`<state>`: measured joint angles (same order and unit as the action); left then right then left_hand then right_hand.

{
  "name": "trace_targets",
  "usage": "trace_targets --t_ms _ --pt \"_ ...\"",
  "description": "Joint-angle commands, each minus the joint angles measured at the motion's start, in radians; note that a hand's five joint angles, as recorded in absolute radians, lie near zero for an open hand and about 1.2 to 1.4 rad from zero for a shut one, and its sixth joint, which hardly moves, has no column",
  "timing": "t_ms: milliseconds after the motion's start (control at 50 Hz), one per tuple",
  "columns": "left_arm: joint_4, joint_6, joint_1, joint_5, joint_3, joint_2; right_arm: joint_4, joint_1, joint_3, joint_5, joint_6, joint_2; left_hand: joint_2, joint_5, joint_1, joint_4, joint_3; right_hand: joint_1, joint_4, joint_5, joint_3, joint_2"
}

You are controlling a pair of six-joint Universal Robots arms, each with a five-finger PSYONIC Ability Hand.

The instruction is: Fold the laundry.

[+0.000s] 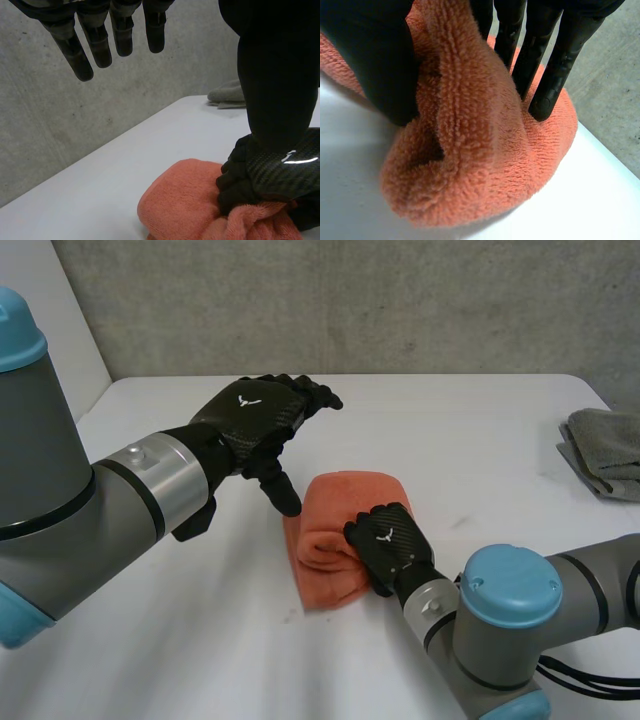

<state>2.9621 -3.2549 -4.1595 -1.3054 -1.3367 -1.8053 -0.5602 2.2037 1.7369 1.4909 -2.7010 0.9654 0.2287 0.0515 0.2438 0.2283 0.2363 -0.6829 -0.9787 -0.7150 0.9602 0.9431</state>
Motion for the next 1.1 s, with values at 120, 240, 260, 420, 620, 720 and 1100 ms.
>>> trace_targets --t_ms 120,240,260,420,620,720,1100 --pt "0.0 0.001 -0.005 0.0 -0.002 0.003 0.013 -0.039 -0.056 0.0 0.023 -0.019 0.023 0.026 0.008 0.023 0.015 -0.713 -0.418 -0.507 0.436 0.453" --pt "0.0 0.0 -0.007 0.0 -0.004 0.003 0.025 -0.183 -0.066 -0.015 0.082 0.01 0.023 0.026 0.008 0.023 0.015 -0.713 -0.418 -0.507 0.436 0.453" --pt "0.0 0.0 -0.008 0.0 -0.004 0.003 0.031 -0.205 -0.071 -0.02 0.095 0.01 0.023 0.026 0.008 0.023 0.015 -0.713 -0.418 -0.507 0.436 0.453" --pt "0.0 0.001 -0.01 0.0 -0.004 0.003 0.091 -0.416 -0.155 -0.133 0.205 -0.007 0.023 0.026 0.008 0.023 0.015 -0.713 -0.418 -0.507 0.436 0.453" --pt "0.0 0.0 -0.01 0.0 -0.007 0.0 0.124 -0.582 -0.442 -0.276 0.239 -0.141 0.023 0.026 0.008 0.023 0.015 -0.713 -0.418 -0.507 0.436 0.453" --pt "0.002 0.0 -0.011 0.0 -0.007 -0.002 0.177 -0.625 -0.686 -0.33 0.225 -0.215 0.023 0.026 0.008 0.023 0.015 -0.713 -0.418 -0.507 0.436 0.453" --pt "0.02 0.073 0.008 0.006 -0.015 0.001 0.371 -0.835 -1.481 -0.503 -0.028 -0.497 0.017 0.02 0.002 0.017 0.01 -0.713 -0.418 -0.507 0.436 0.453"
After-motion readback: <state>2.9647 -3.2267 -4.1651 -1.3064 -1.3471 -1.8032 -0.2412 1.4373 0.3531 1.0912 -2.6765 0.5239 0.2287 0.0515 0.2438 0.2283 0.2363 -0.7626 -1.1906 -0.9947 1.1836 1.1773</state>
